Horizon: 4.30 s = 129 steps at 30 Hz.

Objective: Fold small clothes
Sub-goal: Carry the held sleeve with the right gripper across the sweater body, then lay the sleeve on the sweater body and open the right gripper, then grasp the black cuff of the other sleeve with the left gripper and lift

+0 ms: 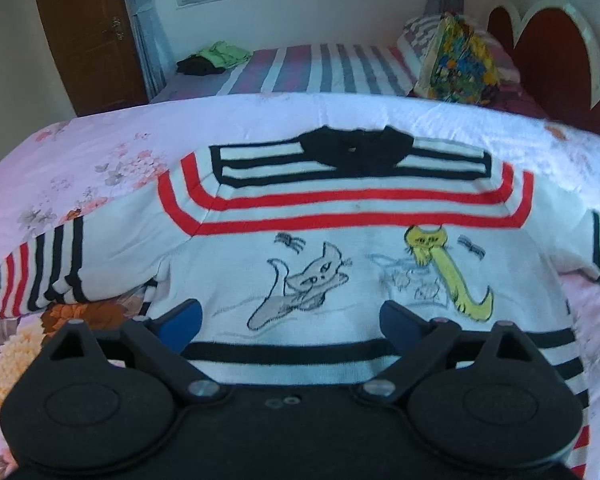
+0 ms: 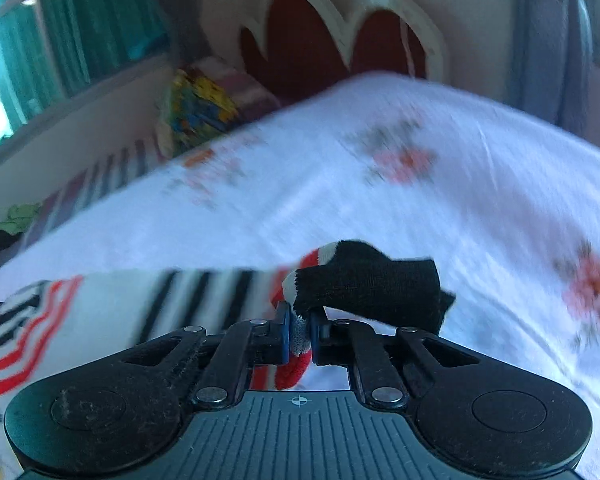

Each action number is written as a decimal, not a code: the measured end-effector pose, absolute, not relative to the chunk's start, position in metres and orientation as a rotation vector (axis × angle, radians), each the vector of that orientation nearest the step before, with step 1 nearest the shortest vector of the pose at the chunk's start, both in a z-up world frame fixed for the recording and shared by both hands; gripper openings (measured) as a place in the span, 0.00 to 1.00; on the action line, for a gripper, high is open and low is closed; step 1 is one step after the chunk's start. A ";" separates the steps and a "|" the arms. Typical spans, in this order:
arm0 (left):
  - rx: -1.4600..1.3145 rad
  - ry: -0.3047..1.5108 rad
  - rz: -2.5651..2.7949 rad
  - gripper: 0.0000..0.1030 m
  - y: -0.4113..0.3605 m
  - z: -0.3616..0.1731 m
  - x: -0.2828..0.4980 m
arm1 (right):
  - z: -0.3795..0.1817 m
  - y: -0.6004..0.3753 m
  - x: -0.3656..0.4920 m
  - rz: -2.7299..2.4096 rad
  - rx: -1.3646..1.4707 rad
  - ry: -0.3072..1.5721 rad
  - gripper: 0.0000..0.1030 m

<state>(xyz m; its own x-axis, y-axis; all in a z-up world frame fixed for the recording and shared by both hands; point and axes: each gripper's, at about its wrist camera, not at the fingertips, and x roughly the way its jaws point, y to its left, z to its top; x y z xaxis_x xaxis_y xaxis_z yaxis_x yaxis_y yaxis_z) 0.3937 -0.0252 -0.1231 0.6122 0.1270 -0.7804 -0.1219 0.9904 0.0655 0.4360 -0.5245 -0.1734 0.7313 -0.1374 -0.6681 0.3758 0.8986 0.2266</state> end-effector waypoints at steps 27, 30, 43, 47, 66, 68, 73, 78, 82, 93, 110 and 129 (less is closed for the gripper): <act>-0.233 0.903 -0.059 0.92 0.085 -0.150 0.451 | -0.168 -0.155 0.471 0.434 0.008 0.690 0.86; -0.244 0.913 -0.114 0.91 0.071 -0.155 0.456 | -0.153 -0.170 0.459 0.384 0.049 0.658 0.86; -0.554 1.030 -0.223 0.60 0.038 -0.209 0.489 | -0.165 -0.270 0.429 0.094 0.056 0.689 0.86; -0.673 0.981 -0.194 0.59 0.038 -0.219 0.501 | -0.174 -0.284 0.431 0.063 0.065 0.709 0.86; -0.629 0.698 -0.132 0.08 0.077 -0.167 0.487 | -0.208 -0.307 0.466 0.021 0.193 0.821 0.42; -0.626 0.727 -0.105 0.08 0.084 -0.175 0.486 | -0.208 -0.311 0.468 0.018 0.229 0.818 0.21; -0.620 0.799 -0.045 0.08 0.090 -0.201 0.485 | -0.208 -0.317 0.461 0.012 0.247 0.829 0.16; -0.506 0.845 -0.008 0.27 0.085 -0.202 0.482 | -0.204 -0.321 0.456 0.019 0.205 0.870 0.15; -0.438 0.854 0.050 0.63 0.098 -0.189 0.455 | -0.190 -0.329 0.435 0.028 0.196 0.853 0.16; -0.330 0.792 -0.078 0.67 0.056 -0.171 0.474 | -0.185 -0.321 0.510 0.072 0.239 0.786 0.58; -0.255 0.820 -0.053 0.71 0.047 -0.190 0.501 | -0.211 -0.338 0.589 -0.046 0.313 0.780 0.10; -0.275 0.860 -0.017 0.92 0.064 -0.187 0.493 | -0.177 -0.302 0.567 0.050 0.274 0.784 0.16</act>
<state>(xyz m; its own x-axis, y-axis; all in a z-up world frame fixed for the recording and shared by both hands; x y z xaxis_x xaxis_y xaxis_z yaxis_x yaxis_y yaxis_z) 0.4931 0.0643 -0.1871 0.6544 -0.1251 -0.7457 -0.0957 0.9646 -0.2458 0.5666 -0.3016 -0.1767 0.7091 0.1461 -0.6898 0.0564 0.9634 0.2620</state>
